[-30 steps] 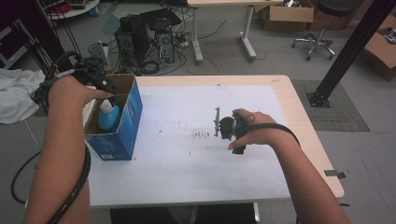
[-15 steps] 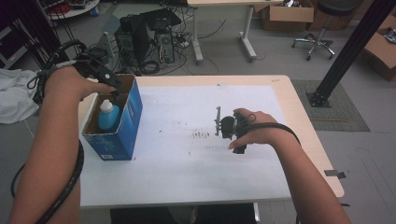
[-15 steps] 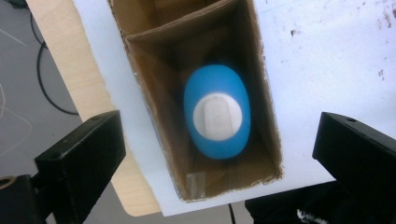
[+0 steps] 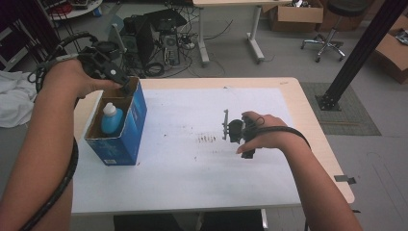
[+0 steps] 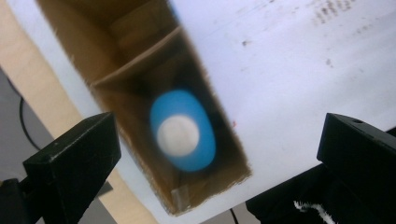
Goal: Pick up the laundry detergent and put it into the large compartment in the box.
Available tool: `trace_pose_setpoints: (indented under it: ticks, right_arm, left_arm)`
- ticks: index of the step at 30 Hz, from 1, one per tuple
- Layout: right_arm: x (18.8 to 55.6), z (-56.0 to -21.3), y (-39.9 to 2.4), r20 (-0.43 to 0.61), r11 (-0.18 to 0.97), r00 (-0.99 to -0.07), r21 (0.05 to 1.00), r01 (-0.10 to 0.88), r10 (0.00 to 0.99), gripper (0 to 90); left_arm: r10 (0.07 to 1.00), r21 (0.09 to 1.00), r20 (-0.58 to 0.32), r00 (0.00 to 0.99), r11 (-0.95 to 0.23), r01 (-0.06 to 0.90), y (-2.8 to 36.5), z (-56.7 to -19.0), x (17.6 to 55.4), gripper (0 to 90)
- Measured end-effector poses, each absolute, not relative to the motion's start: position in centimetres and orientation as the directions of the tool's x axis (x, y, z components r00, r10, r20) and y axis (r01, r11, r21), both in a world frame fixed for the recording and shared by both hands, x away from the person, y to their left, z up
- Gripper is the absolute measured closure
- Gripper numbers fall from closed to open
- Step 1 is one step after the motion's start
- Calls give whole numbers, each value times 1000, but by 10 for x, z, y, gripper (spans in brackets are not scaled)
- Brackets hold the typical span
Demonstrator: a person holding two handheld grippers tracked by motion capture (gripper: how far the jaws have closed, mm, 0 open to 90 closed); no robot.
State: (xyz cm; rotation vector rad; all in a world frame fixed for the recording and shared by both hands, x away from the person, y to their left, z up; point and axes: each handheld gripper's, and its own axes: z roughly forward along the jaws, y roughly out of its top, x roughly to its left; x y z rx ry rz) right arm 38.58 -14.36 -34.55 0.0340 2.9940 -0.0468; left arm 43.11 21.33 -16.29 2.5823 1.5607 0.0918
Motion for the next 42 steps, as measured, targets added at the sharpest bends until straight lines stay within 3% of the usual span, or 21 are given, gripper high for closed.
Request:
trace_pose_setpoints:
  ticks: [7,19,26,32,42]
  right_arm:
    - [386,-345,-145,-145,999,-989,-39,35,29,162]
    - [386,-343,-148,-152,998,-988,-37,44,38,163]
    - [384,-339,-151,-123,999,-992,-7,40,38,163]
    - [385,-338,-155,-122,999,-992,-10,44,42,163]
    - [385,-338,-156,-118,999,-992,-21,39,37,163]
  left_arm:
    - [782,157,-9,623,-614,774,185,-154,432,1]
    - [550,106,-1,835,-830,547,131,-161,429,1]
    - [422,93,-2,907,-903,420,116,-176,425,1]
    - [237,77,10,971,-969,236,102,-192,416,1]
    - [46,23,-14,999,-999,47,87,-214,406,1]
